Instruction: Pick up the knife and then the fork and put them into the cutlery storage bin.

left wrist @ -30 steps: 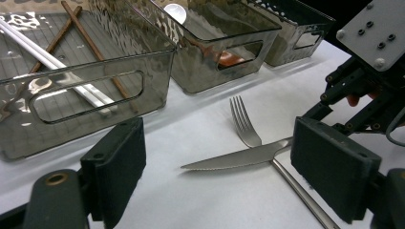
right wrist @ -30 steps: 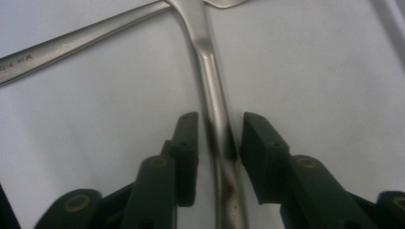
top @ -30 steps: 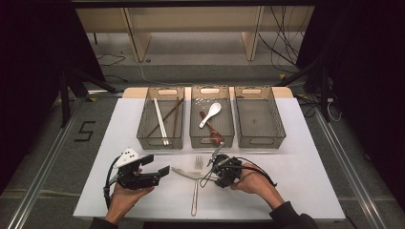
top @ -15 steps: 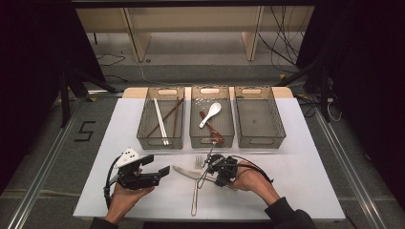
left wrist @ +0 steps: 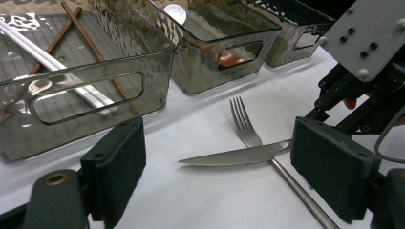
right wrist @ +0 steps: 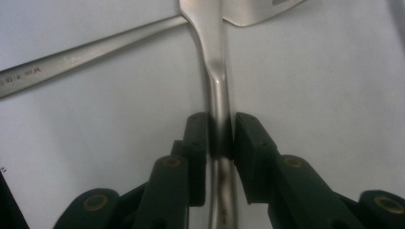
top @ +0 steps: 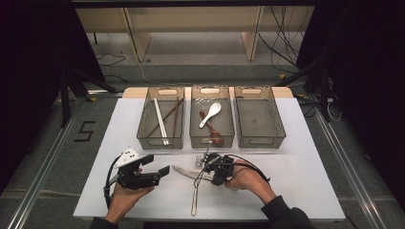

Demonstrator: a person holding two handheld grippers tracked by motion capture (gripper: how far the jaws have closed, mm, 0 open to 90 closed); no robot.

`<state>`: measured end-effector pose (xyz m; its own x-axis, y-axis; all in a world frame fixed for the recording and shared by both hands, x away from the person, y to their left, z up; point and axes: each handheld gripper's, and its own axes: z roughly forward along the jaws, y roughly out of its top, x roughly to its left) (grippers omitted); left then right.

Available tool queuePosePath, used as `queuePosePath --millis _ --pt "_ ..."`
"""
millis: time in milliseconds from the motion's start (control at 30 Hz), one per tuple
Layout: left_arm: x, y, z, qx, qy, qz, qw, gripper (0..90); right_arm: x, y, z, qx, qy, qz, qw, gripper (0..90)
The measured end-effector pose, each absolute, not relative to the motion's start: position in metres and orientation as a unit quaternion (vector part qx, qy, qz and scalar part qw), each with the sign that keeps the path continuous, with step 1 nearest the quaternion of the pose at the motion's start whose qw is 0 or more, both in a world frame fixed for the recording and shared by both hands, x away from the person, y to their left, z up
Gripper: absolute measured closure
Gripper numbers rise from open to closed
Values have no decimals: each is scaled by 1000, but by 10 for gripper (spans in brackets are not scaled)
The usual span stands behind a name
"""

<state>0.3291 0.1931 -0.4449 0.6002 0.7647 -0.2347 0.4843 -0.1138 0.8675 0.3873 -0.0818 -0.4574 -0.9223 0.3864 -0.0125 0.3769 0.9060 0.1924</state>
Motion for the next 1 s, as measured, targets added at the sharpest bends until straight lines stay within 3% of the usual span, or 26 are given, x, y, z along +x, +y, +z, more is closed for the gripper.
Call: queuePosePath --millis 1000 --pt "329 194 -444 732 426 139 513 192 383 -77 -456 183 978 95 27 804"
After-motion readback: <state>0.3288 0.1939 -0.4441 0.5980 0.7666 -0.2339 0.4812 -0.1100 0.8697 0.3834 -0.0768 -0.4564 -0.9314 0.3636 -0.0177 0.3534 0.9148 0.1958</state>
